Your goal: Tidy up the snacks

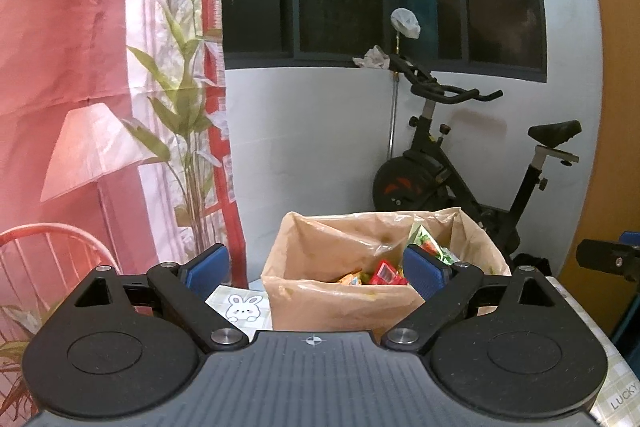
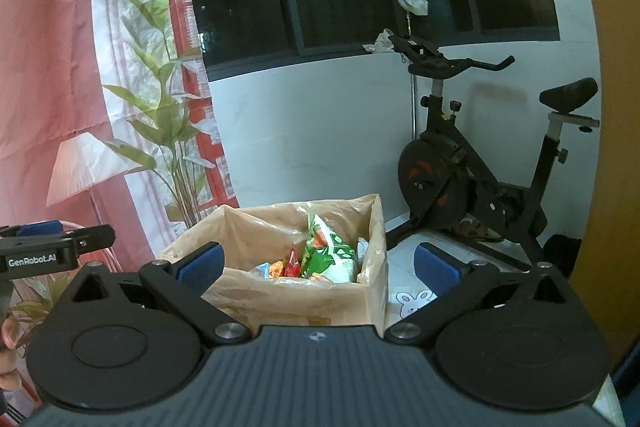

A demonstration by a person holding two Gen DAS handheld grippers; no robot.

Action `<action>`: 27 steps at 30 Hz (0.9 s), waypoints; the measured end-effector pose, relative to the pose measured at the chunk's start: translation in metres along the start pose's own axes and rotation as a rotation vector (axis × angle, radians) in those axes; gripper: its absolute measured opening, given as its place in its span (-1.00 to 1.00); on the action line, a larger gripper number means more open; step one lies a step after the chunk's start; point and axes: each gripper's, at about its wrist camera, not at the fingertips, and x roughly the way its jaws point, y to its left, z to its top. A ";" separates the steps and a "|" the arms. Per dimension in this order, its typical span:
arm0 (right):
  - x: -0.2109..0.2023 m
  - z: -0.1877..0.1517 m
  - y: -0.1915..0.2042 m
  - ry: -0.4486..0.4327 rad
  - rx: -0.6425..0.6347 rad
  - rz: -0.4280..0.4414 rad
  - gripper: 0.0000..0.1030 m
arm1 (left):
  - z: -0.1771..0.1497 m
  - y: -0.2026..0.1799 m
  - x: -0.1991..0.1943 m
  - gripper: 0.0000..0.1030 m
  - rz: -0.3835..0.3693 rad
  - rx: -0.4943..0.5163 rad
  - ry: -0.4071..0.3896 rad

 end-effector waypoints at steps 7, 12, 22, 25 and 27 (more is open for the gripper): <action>-0.001 -0.004 0.001 0.005 -0.011 -0.023 1.00 | -0.002 -0.002 -0.011 0.85 0.037 -0.001 -0.015; -0.001 -0.004 0.001 0.007 -0.012 -0.025 1.00 | -0.004 -0.008 -0.016 0.85 0.052 0.046 -0.018; -0.001 -0.001 0.005 0.007 -0.029 -0.017 1.00 | -0.004 -0.005 -0.019 0.85 0.045 0.038 -0.020; -0.002 -0.001 0.005 0.007 -0.031 -0.018 1.00 | -0.003 -0.003 -0.018 0.85 0.043 0.027 -0.018; -0.001 -0.001 0.005 0.008 -0.031 -0.018 1.00 | -0.003 -0.002 -0.018 0.85 0.042 0.021 -0.017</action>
